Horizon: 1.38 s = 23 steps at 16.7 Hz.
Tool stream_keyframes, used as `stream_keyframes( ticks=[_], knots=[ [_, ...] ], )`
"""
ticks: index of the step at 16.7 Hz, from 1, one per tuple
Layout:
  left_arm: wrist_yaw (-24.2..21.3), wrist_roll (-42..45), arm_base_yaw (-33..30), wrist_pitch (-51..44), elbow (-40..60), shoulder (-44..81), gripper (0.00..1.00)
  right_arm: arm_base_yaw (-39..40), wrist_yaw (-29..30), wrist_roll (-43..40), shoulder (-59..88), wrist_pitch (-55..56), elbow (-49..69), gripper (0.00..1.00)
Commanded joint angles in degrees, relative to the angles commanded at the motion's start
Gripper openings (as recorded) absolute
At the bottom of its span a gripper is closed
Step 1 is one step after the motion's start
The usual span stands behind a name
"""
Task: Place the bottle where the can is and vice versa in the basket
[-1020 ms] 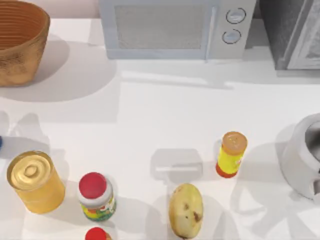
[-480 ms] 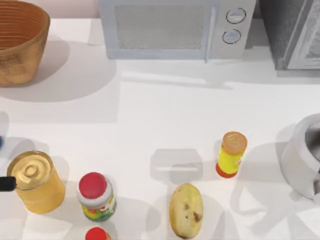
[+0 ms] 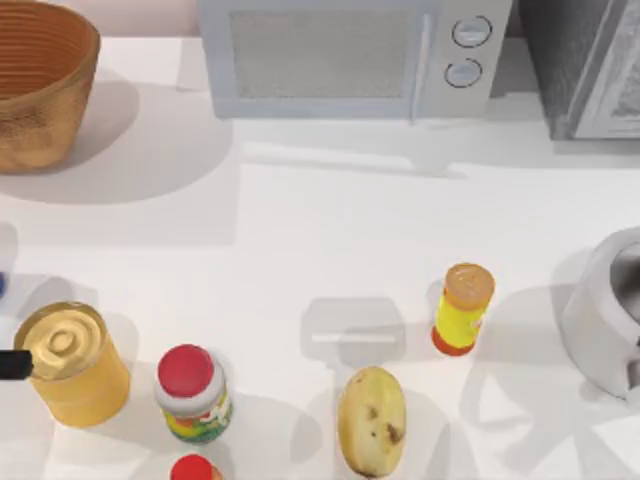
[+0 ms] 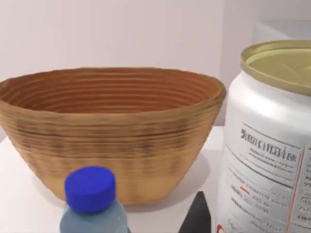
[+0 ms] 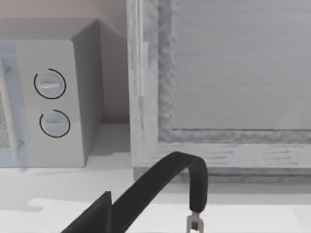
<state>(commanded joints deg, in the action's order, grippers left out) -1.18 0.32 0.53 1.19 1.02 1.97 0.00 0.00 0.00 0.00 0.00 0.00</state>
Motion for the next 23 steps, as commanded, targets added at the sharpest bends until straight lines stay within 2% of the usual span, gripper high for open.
stream_keyframes(
  ticks=[3, 7, 11, 17, 20, 23],
  knots=[
    [-4.7, 0.7, 0.7, 4.9, 4.4, 7.1, 0.00, 0.0, 0.0, 0.0, 0.0, 0.0, 0.0, 1.00],
    [-15.6, 1.8, -0.2, 15.7, 14.9, 24.8, 0.00, 0.0, 0.0, 0.0, 0.0, 0.0, 0.0, 1.00],
    [-29.2, 2.8, -4.3, 29.3, 29.1, 49.2, 0.00, 0.0, 0.0, 0.0, 0.0, 0.0, 0.0, 1.00],
    [-49.5, 3.3, -13.5, 50.8, 50.0, 89.9, 0.00, 0.0, 0.0, 0.0, 0.0, 0.0, 0.0, 1.00],
    [-58.0, 3.1, -17.7, 60.7, 57.6, 108.8, 0.00, 0.0, 0.0, 0.0, 0.0, 0.0, 0.0, 1.00],
    [-64.5, 2.6, -20.7, 68.8, 62.3, 124.6, 0.00, 0.0, 0.0, 0.0, 0.0, 0.0, 0.0, 1.00]
  ],
)
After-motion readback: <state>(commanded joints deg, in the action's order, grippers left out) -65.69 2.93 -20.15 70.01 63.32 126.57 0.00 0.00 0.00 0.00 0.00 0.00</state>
